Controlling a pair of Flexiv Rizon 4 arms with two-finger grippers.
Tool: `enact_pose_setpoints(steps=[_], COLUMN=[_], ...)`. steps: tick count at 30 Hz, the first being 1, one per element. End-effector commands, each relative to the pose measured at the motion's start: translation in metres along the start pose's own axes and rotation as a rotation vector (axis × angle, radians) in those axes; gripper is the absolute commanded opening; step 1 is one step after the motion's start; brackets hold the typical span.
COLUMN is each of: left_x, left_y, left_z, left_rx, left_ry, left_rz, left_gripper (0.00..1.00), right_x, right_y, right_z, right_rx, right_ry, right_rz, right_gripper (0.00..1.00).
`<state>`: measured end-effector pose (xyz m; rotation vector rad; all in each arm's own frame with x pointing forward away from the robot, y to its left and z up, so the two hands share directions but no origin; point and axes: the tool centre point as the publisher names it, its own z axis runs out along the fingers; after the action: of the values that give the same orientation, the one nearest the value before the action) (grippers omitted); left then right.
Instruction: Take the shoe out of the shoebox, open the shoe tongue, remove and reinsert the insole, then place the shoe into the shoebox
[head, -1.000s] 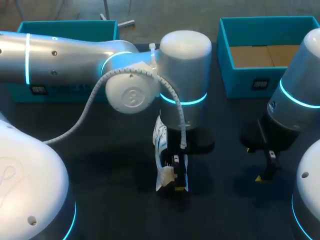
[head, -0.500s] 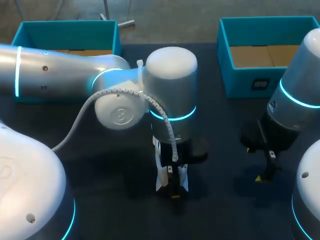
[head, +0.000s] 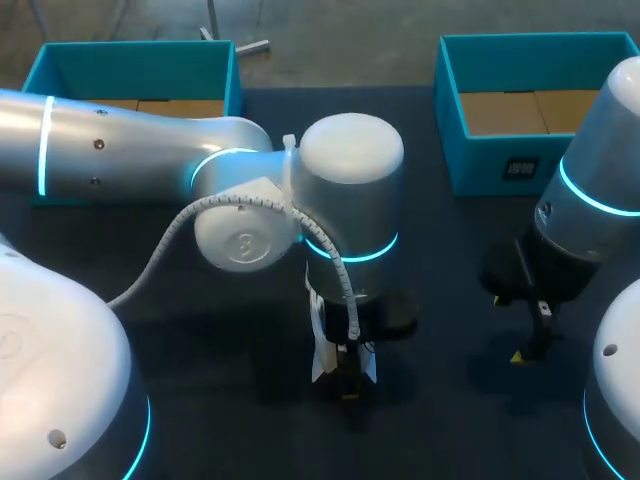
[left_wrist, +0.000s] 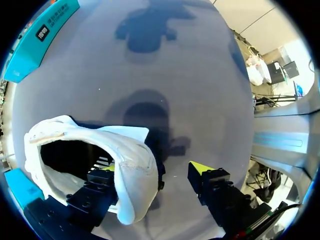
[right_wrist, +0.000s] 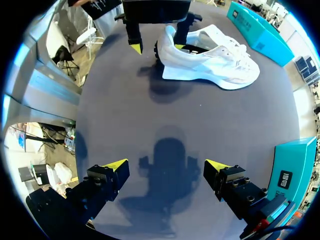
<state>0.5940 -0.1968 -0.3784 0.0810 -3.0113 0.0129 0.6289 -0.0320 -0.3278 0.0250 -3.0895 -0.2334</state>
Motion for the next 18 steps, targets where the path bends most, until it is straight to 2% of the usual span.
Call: enact_pose_setpoints(steps=[1,3,8,10,11,18], left_x=[-0.003,-0.004,-0.012,-0.015,-0.015,-0.018], left_y=[-0.002,-0.001,-0.001,0.0,0.0,0.001], left_z=[0.007,0.008,0.01,0.011,0.011,0.001], left_rx=[-0.004,-0.007,-0.017,-0.017,-0.017,-0.012], left_ry=[0.0,-0.004,0.001,0.006,0.006,-0.005], left_rz=[-0.013,-0.019,-0.051,-0.058,-0.059,-0.045], left_gripper=[0.62,0.49,0.36,0.15,0.0,0.0], right_x=[0.001,0.001,0.001,0.001,0.001,0.001], right_y=[0.0,0.0,0.0,0.0,0.0,0.0], right_z=[0.001,0.001,0.001,0.001,0.001,0.001], right_rx=[0.001,0.001,0.001,0.001,0.001,0.001], right_ry=[-0.002,-0.002,-0.002,-0.002,-0.002,-0.002], right_rz=[0.001,0.001,0.001,0.001,0.001,0.001], right_gripper=[1.0,1.0,1.0,1.0,1.0,1.0])
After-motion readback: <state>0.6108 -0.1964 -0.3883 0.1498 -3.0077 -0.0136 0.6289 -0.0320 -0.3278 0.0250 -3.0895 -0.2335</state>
